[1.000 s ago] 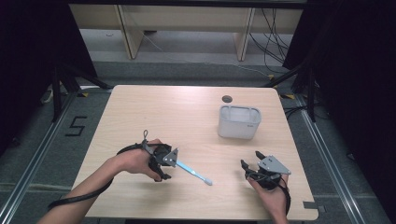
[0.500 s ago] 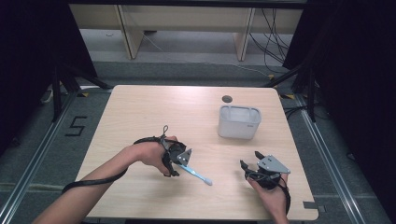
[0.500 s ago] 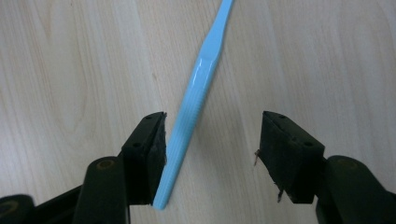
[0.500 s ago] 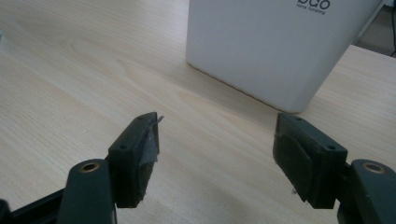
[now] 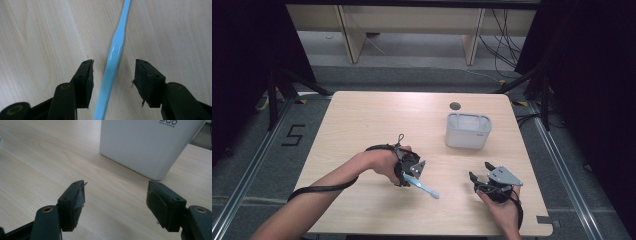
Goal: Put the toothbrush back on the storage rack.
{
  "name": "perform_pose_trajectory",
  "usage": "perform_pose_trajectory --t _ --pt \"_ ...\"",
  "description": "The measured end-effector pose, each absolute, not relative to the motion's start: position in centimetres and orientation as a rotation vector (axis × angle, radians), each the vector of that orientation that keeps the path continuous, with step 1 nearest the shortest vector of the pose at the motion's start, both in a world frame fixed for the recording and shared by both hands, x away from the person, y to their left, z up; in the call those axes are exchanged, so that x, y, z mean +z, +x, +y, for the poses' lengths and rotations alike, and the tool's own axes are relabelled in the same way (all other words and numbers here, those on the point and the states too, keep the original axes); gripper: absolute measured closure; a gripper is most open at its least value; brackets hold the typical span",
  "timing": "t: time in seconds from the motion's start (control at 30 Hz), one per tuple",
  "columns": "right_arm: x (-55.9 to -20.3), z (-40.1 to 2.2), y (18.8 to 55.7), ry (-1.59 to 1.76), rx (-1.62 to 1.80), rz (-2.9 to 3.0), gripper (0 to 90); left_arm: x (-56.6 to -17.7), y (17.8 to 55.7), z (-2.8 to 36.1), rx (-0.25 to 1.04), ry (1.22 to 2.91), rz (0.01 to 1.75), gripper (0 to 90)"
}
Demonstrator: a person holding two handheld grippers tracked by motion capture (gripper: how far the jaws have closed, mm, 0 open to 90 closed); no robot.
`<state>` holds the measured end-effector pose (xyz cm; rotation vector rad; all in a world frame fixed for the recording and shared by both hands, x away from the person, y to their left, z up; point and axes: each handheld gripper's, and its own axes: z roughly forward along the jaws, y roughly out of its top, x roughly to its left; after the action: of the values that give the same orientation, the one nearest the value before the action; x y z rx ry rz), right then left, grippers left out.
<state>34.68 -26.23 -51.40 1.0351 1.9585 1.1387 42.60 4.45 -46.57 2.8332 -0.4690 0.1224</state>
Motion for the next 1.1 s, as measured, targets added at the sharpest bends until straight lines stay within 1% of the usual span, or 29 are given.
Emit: perform_pose_trajectory --t 0.13,0.3,0.57,1.1 --pt "-51.4 -26.0 34.5 1.076 1.151 1.97 32.2 -46.8 43.0 4.2 0.115 2.85 -0.491 51.5" --pt "-51.5 -26.1 34.7 1.045 1.154 1.955 32.2 -47.0 43.4 3.9 0.071 2.892 -0.511 53.7" --pt "-51.5 -26.2 34.8 1.041 1.157 1.954 32.1 -47.3 43.7 3.4 0.036 2.95 -0.6 57.1" --pt "-51.4 -26.3 34.8 1.037 1.143 1.965 32.1 -47.5 44.3 3.1 0.009 2.965 -0.622 61.1"
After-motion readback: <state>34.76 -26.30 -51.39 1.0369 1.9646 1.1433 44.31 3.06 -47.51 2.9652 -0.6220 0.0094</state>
